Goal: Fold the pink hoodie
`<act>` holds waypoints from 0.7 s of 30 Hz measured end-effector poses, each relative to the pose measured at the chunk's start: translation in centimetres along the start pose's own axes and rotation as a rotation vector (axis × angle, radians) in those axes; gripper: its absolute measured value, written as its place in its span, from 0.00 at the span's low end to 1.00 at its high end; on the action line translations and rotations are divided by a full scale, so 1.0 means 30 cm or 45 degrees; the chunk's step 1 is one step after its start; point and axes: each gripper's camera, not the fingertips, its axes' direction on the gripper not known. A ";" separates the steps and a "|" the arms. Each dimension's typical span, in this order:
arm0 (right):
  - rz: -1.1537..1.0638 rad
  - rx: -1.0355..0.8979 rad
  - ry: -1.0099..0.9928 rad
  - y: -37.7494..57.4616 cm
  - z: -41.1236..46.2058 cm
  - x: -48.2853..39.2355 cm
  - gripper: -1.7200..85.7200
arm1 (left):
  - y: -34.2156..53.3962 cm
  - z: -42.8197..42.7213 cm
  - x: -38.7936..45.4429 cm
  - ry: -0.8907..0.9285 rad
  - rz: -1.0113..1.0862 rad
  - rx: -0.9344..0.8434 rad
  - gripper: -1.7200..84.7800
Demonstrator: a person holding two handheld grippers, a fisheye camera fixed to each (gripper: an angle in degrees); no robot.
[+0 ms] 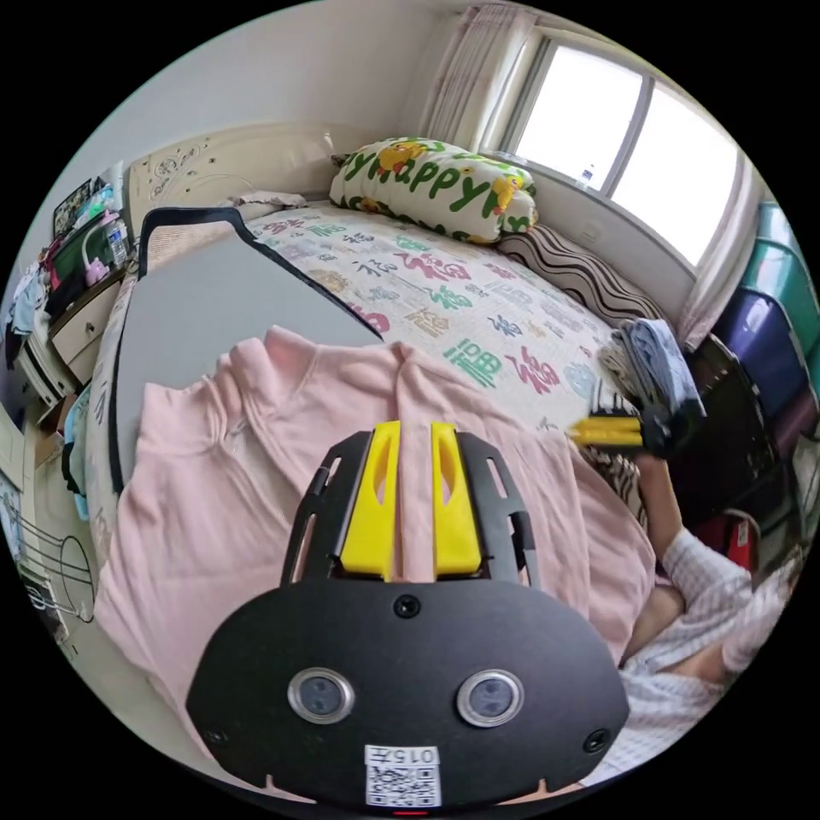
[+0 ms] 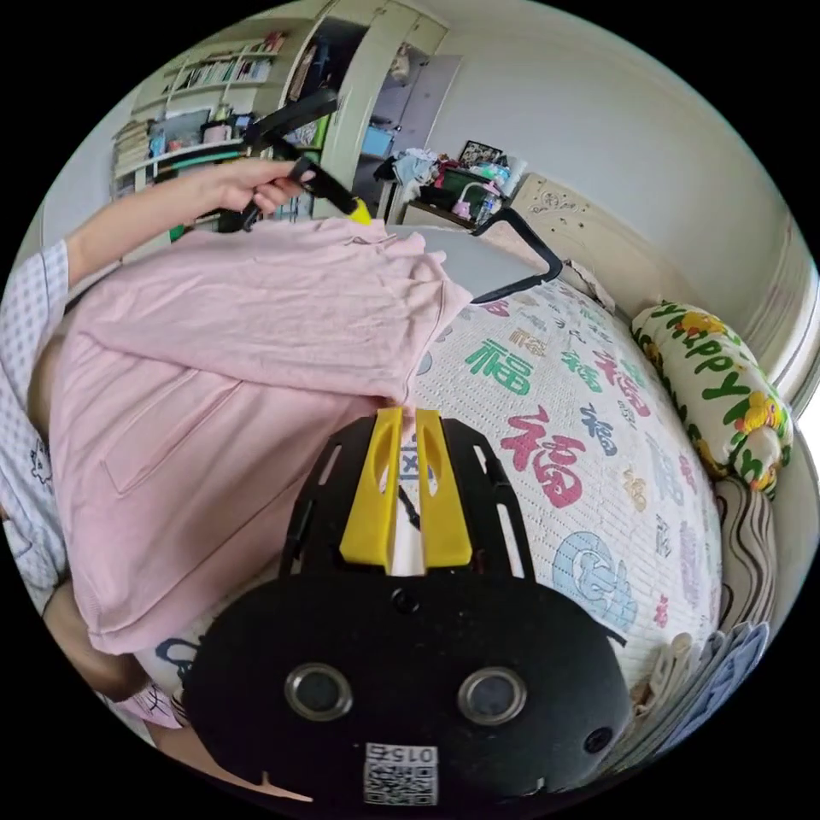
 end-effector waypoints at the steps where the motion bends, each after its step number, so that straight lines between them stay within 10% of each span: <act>1: 0.074 0.059 -0.058 0.007 -0.021 0.041 0.02 | 0.098 -0.107 0.026 0.015 0.036 0.003 0.10; 8: 0.001 0.163 -0.160 -0.127 -0.180 -0.160 0.02 | 0.678 -0.607 0.194 0.044 0.085 0.060 0.12; 21: -0.740 -0.138 -0.491 -0.538 -0.048 -1.152 0.10 | 0.924 -0.609 0.249 0.012 0.128 -0.137 0.07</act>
